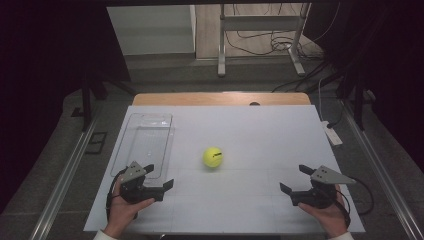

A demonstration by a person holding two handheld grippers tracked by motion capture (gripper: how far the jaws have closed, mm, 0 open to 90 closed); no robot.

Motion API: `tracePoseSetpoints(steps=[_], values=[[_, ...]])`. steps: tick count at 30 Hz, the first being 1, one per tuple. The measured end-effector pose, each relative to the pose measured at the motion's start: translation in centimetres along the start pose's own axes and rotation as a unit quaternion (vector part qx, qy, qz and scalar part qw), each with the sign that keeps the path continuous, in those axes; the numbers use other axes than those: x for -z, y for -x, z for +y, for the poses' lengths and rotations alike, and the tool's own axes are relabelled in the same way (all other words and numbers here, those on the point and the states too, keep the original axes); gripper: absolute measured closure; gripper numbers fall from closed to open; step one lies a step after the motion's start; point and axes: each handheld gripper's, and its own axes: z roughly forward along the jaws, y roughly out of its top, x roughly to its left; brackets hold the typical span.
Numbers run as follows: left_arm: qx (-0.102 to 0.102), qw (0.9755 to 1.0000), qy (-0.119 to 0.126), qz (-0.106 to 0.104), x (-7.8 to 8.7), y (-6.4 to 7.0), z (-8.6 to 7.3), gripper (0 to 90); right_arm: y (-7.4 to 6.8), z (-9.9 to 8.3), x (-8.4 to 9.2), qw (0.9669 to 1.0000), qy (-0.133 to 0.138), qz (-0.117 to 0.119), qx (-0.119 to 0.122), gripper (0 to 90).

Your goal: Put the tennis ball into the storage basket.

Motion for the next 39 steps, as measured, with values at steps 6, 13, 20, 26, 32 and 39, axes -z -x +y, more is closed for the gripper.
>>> tracePoseSetpoints(steps=[6,13,20,26,32,39], values=[[-0.001,1.0,0.001,0.001,0.1,0.1,0.0,7.4,0.0,0.0,-0.1,1.0,-0.002,0.004,0.0,5.4],[0.0,1.0,0.001,0.001,0.1,0.0,0.0,7.4,-0.1,0.0,-0.1,1.0,-0.002,0.008,-0.002,5.8],[-0.002,1.0,0.002,0.001,0.1,0.1,0.1,7.5,0.0,0.0,-0.1,0.9999,0.0,0.01,-0.003,6.0],[-0.002,1.0,0.003,0.0,0.2,0.1,0.3,7.7,0.0,0.0,0.0,0.9999,0.001,0.01,-0.004,6.2],[-0.003,1.0,0.002,-0.002,0.3,0.4,0.6,8.0,0.0,0.0,-0.2,0.9999,0.001,0.012,-0.005,6.3],[-0.009,1.0,-0.003,-0.002,0.3,0.6,1.0,8.0,0.1,0.0,-0.3,0.9999,-0.001,0.012,-0.008,6.4]])
